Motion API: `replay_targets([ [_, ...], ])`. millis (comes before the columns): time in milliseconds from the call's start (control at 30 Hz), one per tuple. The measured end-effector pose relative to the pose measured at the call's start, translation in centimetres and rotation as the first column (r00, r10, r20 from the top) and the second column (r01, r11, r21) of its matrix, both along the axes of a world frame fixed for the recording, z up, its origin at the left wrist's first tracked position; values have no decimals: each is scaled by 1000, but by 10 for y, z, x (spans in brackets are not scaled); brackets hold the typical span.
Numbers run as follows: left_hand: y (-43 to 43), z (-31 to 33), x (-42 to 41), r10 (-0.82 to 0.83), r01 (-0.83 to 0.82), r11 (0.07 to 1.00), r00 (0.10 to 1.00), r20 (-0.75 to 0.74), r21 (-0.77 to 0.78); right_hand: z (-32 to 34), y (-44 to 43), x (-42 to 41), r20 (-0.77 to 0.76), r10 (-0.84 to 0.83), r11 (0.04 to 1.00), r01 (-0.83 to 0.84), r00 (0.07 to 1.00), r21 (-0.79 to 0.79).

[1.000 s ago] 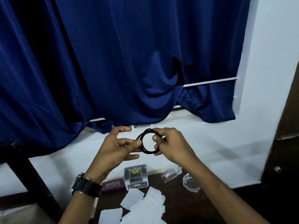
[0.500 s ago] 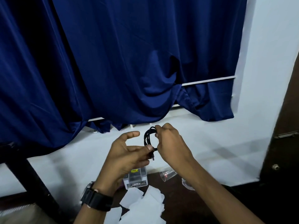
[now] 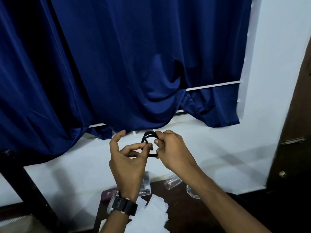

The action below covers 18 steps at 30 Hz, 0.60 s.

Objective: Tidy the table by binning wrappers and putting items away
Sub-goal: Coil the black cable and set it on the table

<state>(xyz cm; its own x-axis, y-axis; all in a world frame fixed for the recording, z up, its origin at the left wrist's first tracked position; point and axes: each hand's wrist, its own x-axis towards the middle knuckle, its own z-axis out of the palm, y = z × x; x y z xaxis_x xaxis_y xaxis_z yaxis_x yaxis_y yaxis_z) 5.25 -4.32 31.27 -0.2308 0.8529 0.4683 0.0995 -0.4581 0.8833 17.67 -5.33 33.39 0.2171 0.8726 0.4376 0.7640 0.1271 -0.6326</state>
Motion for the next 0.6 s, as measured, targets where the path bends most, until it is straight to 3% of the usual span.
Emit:
replay_targets([
  [67, 5, -4, -4, 40, -39, 999, 998, -45, 31, -3, 1, 1, -77, 20, 1000, -20, 997, -4],
  [133, 15, -6, -8, -37, 35, 998, 998, -47, -48, -6, 2, 2, -125, 32, 999, -34, 992, -13],
  [200, 23, -6, -13, -226, 219, 967, 973, -38, -131, -8, 2, 3, -163, 42, 999, -46, 986, -23],
  [333, 26, 2, -27, -592, 596, 768, 800, 97, -235, -9, 1, 11, -312, 55, 995, -76, 948, -56],
  [433, 27, 5, -37, -626, 630, 733, 772, 108, -255, -5, -4, 13, -528, 114, 974, -199, 842, -107],
  [600, 27, 8, -45, -623, 597, 750, 782, -2, -286, -3, 0, 15, -649, 144, 970, -235, 747, -55],
])
